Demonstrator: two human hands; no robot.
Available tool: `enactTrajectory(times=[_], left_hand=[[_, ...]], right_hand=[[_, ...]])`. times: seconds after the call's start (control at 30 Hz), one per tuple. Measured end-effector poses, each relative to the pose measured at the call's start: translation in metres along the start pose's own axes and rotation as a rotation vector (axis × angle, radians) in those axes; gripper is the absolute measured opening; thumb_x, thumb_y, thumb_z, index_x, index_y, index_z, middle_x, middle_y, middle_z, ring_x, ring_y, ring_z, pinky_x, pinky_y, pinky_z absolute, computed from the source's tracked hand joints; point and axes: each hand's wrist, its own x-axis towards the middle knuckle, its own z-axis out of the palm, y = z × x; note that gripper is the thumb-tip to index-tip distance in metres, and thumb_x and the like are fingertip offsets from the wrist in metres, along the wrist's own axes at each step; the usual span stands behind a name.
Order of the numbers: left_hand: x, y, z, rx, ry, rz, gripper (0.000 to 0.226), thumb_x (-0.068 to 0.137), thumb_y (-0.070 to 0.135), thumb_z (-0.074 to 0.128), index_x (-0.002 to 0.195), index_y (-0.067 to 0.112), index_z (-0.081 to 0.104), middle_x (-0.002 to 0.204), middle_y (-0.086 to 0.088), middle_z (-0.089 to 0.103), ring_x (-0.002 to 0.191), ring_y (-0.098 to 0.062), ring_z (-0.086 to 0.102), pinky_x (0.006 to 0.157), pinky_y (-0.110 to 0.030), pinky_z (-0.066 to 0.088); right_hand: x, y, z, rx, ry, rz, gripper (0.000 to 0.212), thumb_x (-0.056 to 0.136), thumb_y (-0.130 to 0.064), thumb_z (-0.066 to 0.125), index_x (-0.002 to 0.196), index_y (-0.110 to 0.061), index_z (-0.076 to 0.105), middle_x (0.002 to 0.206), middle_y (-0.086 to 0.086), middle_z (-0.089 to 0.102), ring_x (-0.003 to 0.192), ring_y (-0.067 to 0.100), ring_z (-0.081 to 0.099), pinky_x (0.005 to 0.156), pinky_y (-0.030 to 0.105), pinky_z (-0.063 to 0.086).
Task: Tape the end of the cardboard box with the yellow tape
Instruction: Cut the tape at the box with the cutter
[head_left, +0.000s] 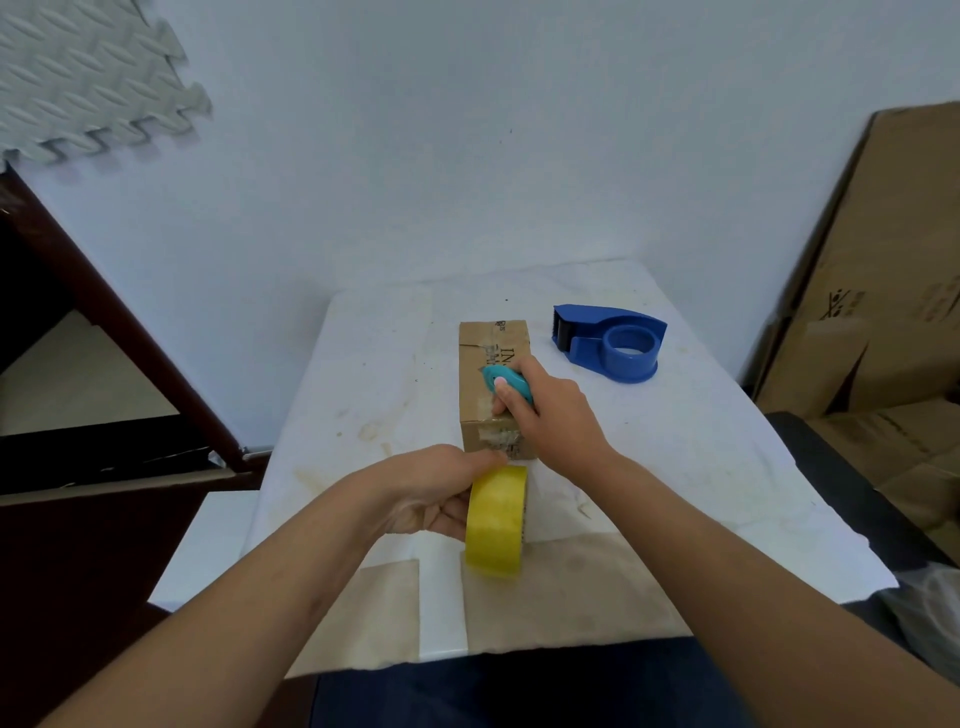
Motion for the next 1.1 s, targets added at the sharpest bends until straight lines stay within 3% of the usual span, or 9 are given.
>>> enactTrajectory(times=[0.1,0.2,0.3,0.5,0.57,0.67,0.83,1.0,1.1], left_hand=[[-0.001,-0.007,0.006,-0.133,0.018,-0.002,0.037,0.093,0.046,0.055,0.103,0.012,0.065,0.109,-0.018,0.074,0.091,-0.030,0.072,0.079,-0.039,0.060],[0.000,-0.017,0.014,-0.303,0.048,0.012,0.035,0.090,0.044,0.061,0.103,0.012,0.067,0.098,-0.016,0.075,0.084,-0.027,0.072,0.079,-0.040,0.060],[0.004,-0.025,0.015,-0.356,0.079,0.036,0.044,0.087,0.046,0.064,0.113,0.010,0.064,0.107,-0.019,0.074,0.085,-0.026,0.072,0.084,-0.042,0.059],[0.000,-0.021,0.014,-0.635,-0.004,0.052,0.022,0.089,0.019,0.061,0.102,0.004,0.071,0.100,-0.022,0.075,0.074,-0.030,0.074,0.081,-0.043,0.058],[0.007,-0.023,0.014,-0.655,0.025,0.055,0.024,0.087,0.018,0.061,0.103,0.004,0.072,0.095,-0.019,0.075,0.074,-0.029,0.073,0.078,-0.041,0.059],[0.015,-0.025,0.018,-0.615,0.108,0.053,0.023,0.089,0.020,0.062,0.105,0.003,0.066,0.085,-0.020,0.075,0.068,-0.026,0.069,0.062,-0.031,0.060],[0.018,-0.023,0.018,-0.645,0.120,0.049,0.024,0.088,0.013,0.064,0.110,0.003,0.067,0.100,-0.025,0.074,0.080,-0.030,0.067,0.063,-0.031,0.061],[0.019,-0.024,0.021,-0.602,0.116,0.059,0.016,0.089,0.014,0.061,0.101,0.005,0.068,0.097,-0.026,0.072,0.081,-0.031,0.062,0.062,-0.030,0.059],[0.022,-0.024,0.023,-0.593,0.129,0.071,0.019,0.091,0.017,0.060,0.105,0.007,0.067,0.109,-0.031,0.069,0.091,-0.035,0.059,0.076,-0.037,0.057]], right_hand=[[0.000,-0.001,0.000,0.008,0.002,0.013,0.031,0.100,-0.040,0.041,0.120,-0.019,0.053,0.087,-0.005,0.074,0.074,0.011,0.068,0.070,0.035,0.058],[-0.001,-0.001,-0.001,0.036,0.004,0.018,0.030,0.100,-0.040,0.041,0.117,-0.019,0.053,0.086,-0.006,0.074,0.074,0.012,0.068,0.070,0.035,0.058],[-0.001,0.000,-0.002,0.061,-0.003,0.028,0.028,0.100,-0.040,0.041,0.115,-0.020,0.054,0.085,-0.007,0.073,0.074,0.013,0.068,0.069,0.035,0.058],[0.002,0.000,-0.008,0.121,-0.052,0.060,0.023,0.099,-0.039,0.042,0.111,-0.023,0.054,0.085,-0.008,0.073,0.082,0.013,0.068,0.078,0.038,0.057],[0.003,0.000,-0.012,0.158,-0.079,0.056,0.019,0.099,-0.038,0.043,0.108,-0.024,0.054,0.085,-0.008,0.073,0.085,0.011,0.068,0.081,0.037,0.055],[0.005,-0.002,-0.018,0.182,-0.152,0.058,0.014,0.099,-0.038,0.044,0.104,-0.027,0.052,0.085,-0.007,0.073,0.088,0.010,0.066,0.084,0.034,0.054],[0.007,-0.012,-0.039,0.201,-0.252,0.057,0.014,0.099,-0.034,0.048,0.098,-0.023,0.056,0.085,-0.002,0.075,0.085,0.008,0.067,0.074,0.021,0.051],[0.005,-0.022,-0.061,-0.098,-0.471,-0.056,0.020,0.097,-0.038,0.050,0.099,-0.020,0.061,0.089,-0.002,0.069,0.067,0.005,0.055,0.062,0.020,0.039],[0.001,-0.028,-0.066,-0.285,-0.557,-0.090,0.023,0.096,-0.034,0.054,0.107,-0.016,0.064,0.099,0.003,0.068,0.070,0.009,0.055,0.060,0.021,0.040]])
